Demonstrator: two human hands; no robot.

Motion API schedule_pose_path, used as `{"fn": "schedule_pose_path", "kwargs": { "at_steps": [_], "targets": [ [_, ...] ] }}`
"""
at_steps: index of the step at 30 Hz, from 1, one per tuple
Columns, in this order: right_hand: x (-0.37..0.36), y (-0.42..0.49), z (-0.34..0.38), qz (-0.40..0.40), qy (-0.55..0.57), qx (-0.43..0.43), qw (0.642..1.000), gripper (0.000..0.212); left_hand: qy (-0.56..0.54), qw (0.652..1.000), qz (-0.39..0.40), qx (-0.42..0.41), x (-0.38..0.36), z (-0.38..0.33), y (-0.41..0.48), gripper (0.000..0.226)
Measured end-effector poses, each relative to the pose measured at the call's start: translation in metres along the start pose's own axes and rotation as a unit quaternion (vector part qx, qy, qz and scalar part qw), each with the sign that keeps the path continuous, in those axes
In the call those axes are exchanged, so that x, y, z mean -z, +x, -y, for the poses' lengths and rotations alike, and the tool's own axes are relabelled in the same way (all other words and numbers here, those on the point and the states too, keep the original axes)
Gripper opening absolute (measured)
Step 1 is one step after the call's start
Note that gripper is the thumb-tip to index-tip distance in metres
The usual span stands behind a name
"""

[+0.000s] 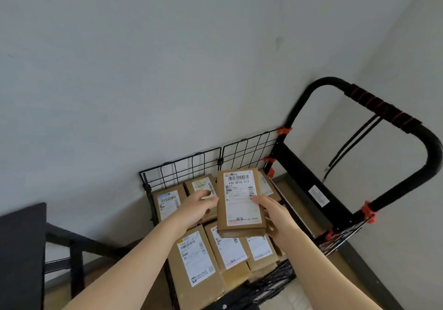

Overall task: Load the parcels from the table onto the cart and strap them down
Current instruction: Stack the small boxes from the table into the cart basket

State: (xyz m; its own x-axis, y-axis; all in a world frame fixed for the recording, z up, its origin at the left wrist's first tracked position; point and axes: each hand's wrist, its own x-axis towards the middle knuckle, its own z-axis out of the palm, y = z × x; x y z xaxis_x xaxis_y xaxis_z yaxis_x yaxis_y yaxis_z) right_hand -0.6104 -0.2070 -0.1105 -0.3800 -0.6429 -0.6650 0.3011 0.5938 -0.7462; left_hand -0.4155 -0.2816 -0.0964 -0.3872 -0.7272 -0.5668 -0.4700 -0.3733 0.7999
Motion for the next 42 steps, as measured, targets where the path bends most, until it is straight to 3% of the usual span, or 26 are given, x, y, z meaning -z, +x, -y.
{"fn": "schedule_pose_path", "kwargs": {
  "at_steps": [6,12,21,25,27,31,35,42],
  "targets": [
    [0.012,0.076,0.03,0.022,-0.015,-0.036,0.999,0.053,0.011,0.999,-0.033,0.024,-0.005,-0.014,0.055,0.051],
    [0.037,0.164,0.064,0.039,-0.046,-0.043,0.997,0.047,-0.004,0.992,-0.092,0.088,-0.026,-0.021,0.128,0.047],
    [0.02,0.277,0.038,0.108,-0.11,-0.112,0.982,0.058,-0.013,0.98,-0.081,0.183,-0.072,0.0,0.235,0.049],
    [0.007,0.3,0.022,0.155,-0.11,-0.121,0.974,0.04,-0.029,0.968,-0.096,0.232,-0.078,0.008,0.255,0.054],
    [0.003,0.306,0.019,0.188,-0.118,-0.118,0.968,0.033,-0.027,0.968,-0.095,0.233,-0.082,0.01,0.261,0.053],
    [-0.001,0.318,0.015,0.213,-0.16,-0.101,0.959,0.049,-0.022,0.969,-0.106,0.223,-0.085,0.008,0.268,0.054],
    [0.004,0.321,0.011,0.197,-0.179,-0.119,0.957,0.061,-0.021,0.971,-0.114,0.211,-0.087,0.01,0.269,0.056],
    [0.005,0.304,0.016,0.153,-0.225,-0.132,0.953,0.061,-0.031,0.977,-0.119,0.172,-0.084,0.006,0.251,0.059]
  ]
}}
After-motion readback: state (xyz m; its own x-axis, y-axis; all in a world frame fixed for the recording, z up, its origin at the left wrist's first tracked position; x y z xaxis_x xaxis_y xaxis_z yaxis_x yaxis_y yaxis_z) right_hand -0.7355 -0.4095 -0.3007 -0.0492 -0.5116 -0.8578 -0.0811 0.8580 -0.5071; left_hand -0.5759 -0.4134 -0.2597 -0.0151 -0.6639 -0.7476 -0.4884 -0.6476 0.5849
